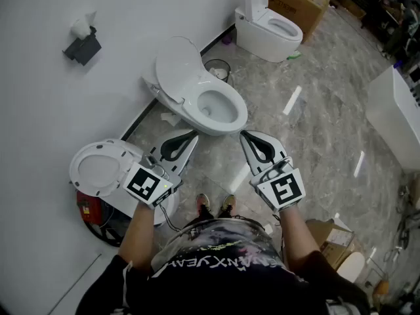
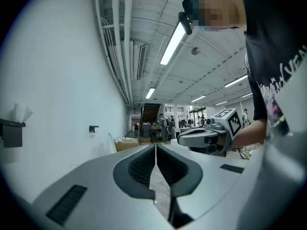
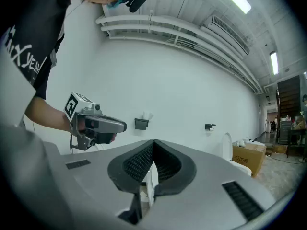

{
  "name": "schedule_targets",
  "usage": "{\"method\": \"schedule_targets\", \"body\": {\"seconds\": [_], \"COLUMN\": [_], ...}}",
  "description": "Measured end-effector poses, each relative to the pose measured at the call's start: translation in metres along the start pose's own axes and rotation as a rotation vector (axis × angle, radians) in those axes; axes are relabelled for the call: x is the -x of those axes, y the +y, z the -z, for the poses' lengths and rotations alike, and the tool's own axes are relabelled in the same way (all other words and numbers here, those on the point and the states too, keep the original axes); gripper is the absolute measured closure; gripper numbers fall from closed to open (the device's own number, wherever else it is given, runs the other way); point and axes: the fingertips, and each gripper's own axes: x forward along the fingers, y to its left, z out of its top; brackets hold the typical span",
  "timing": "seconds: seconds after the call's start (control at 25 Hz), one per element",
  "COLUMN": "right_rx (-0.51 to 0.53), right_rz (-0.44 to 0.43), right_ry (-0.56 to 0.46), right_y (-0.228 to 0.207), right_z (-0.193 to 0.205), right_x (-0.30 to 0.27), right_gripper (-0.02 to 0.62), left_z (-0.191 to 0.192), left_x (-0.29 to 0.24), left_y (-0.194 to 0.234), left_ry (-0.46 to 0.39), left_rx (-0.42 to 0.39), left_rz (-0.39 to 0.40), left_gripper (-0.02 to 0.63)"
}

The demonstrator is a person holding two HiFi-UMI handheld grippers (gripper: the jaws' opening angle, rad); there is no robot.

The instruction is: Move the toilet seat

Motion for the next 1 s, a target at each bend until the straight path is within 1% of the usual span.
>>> {"method": "schedule_targets", "body": {"seconds": [0.48,0.68,1.0], "right_rx": [-0.006,-0.039,-0.025], "right_rz": [-0.003,-0.005,-0.005], "right_ry": [0.001,0.000,-0.012], "right_y": [-0.002,-0.006,-0.009], "right_z": [0.002,0.002,0.001], "right_x": [-0.007,-0.010,-0.012], "right_gripper": [0.597,0.594,0.592], "left_z": [0.004,0.004,0.007], "left_x": [-0.002,-0.006,-0.013], "left_y": [0.007,0.010,0.010], "left_ry": [0.007,0.010,0.014], "left_rx": [0.000,0.002,0.005], "left_rz": [0.005,0.010,0.019], "left_gripper": [0.575,0.575,0.575]}}
